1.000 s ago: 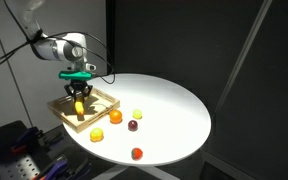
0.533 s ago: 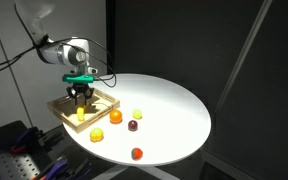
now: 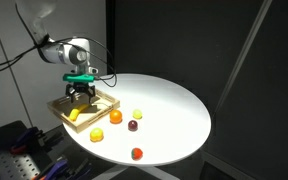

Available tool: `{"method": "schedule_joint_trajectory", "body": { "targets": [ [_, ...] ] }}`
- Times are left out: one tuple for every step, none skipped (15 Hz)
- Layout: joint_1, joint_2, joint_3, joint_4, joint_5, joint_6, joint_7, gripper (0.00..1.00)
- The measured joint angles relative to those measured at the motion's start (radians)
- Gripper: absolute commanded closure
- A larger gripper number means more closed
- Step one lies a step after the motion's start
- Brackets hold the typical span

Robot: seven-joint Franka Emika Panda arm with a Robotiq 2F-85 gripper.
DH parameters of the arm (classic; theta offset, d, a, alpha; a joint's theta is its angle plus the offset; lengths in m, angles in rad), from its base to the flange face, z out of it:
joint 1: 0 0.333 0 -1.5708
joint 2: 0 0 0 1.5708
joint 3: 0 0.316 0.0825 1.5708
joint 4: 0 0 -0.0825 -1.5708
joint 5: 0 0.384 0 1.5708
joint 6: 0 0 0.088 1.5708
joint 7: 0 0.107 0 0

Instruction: Put the banana in the crate

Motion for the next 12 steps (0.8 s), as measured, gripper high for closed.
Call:
{"method": "schedule_joint_trajectory", "body": {
  "targets": [
    [0.000, -0.011, 0.000, -0.001, 0.001, -0.019, 0.004, 0.00],
    [0.000, -0.025, 0.000, -0.002, 0.001, -0.043, 0.013, 0.00],
    [-0.001, -0.045, 0.000, -0.005, 0.003, -0.068, 0.022, 0.00],
    [-0.001, -0.069, 0.000, -0.010, 0.006, -0.094, 0.034, 0.00],
    [-0.001, -0.096, 0.000, -0.017, 0.012, -0.119, 0.049, 0.00],
    [-0.001, -0.125, -0.001, -0.025, 0.019, -0.143, 0.065, 0.00],
    [-0.001, -0.156, -0.001, -0.036, 0.025, -0.165, 0.085, 0.00],
    [-0.002, -0.190, -0.003, -0.051, 0.031, -0.182, 0.105, 0.00],
    [-0.002, -0.224, -0.006, -0.067, 0.036, -0.198, 0.125, 0.00],
    [-0.003, -0.256, -0.009, -0.083, 0.040, -0.211, 0.147, 0.00],
    [-0.005, -0.288, -0.014, -0.100, 0.043, -0.225, 0.170, 0.00],
    [-0.007, -0.319, -0.019, -0.117, 0.048, -0.237, 0.191, 0.00]
  ]
}}
